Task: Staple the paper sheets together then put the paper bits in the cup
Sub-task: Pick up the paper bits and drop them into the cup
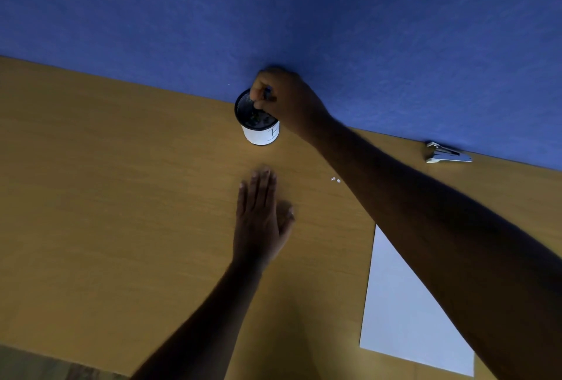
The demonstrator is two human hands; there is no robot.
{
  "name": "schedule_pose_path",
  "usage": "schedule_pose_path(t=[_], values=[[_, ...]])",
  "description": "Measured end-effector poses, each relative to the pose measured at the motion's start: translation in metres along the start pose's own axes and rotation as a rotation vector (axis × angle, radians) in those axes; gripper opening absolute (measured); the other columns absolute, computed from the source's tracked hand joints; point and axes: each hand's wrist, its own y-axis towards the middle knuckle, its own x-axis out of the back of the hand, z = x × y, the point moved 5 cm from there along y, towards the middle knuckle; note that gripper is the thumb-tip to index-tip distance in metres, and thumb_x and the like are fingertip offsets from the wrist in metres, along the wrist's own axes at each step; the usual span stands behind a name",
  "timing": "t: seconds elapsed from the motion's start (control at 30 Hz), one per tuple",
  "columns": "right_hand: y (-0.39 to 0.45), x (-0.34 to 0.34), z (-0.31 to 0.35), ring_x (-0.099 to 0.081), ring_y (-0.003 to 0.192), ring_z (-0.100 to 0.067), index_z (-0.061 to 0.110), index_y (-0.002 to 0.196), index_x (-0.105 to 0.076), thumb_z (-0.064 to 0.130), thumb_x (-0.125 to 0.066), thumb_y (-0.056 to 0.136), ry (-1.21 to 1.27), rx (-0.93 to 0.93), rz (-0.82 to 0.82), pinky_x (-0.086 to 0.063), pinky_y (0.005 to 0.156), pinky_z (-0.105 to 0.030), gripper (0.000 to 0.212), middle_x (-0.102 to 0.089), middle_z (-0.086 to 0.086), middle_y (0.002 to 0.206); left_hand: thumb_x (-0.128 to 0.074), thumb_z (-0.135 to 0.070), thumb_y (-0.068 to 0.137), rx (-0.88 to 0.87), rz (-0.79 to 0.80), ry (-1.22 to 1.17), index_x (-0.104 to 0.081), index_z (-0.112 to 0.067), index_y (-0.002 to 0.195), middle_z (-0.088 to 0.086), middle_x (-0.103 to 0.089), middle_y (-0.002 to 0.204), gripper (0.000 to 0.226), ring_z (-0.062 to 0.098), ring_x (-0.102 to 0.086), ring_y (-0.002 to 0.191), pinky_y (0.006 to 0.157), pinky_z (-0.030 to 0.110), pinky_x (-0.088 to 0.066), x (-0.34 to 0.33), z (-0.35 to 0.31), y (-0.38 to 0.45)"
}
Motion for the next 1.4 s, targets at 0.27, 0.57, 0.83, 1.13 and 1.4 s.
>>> schedule_pose_path(t=[0.27,0.57,0.83,1.13,1.4], values=[[-0.002,0.004,0.004,-0.068,0.082,-0.006,0.015,0.093,-0.069,0.018,-0.066,0.092,-0.027,0.070,-0.011,-0.058,0.075,-0.033,0.004,-0.073,0.007,0.089,-0.055,-0.046,0.104,0.002,-0.012,-0.011,-0.032,-0.005,0.166,0.012,-0.026,0.177,0.078,0.029,-0.024,0.166,0.134,0.056,-0.021,0.001,-0.001,0.000],[-0.009,0.013,0.002,-0.069,0.088,-0.010,0.011,0.099,-0.071,0.014,-0.067,0.093,0.068,0.071,-0.054,-0.055,0.079,-0.024,0.008,-0.074,0.003,0.096,-0.054,-0.046,0.103,0.001,0.005,0.004,-0.032,-0.005,0.166,0.012,-0.025,0.178,0.078,0.028,-0.023,0.166,0.134,0.056,-0.021,0.001,0.001,0.001],[-0.041,0.042,-0.025,-0.065,0.090,0.006,0.009,0.107,-0.072,0.008,-0.065,0.095,0.185,-0.036,-0.234,-0.048,0.074,-0.010,0.014,-0.074,0.006,0.103,-0.054,-0.046,0.105,0.000,0.010,0.008,-0.030,-0.005,0.167,0.011,-0.023,0.178,0.078,0.029,-0.022,0.166,0.134,0.055,-0.020,0.001,0.002,0.000],[-0.125,0.041,-0.104,-0.068,0.097,-0.016,0.009,0.113,-0.072,0.015,-0.065,0.099,-0.103,-0.199,0.110,-0.050,0.078,-0.018,0.017,-0.072,-0.006,0.111,-0.051,-0.047,0.105,-0.001,0.023,0.026,-0.030,-0.005,0.167,0.011,-0.024,0.178,0.078,0.030,-0.023,0.166,0.134,0.056,-0.020,0.002,0.001,0.000],[-0.178,0.009,-0.111,-0.063,0.121,-0.024,0.012,0.129,-0.069,0.008,-0.068,0.096,-0.385,0.076,0.273,-0.057,0.098,-0.036,0.033,-0.064,-0.011,0.133,-0.047,-0.050,0.105,0.010,0.061,0.038,-0.026,-0.007,0.168,0.010,-0.022,0.179,0.079,0.029,-0.018,0.167,0.136,0.052,-0.015,0.003,0.003,-0.001]])
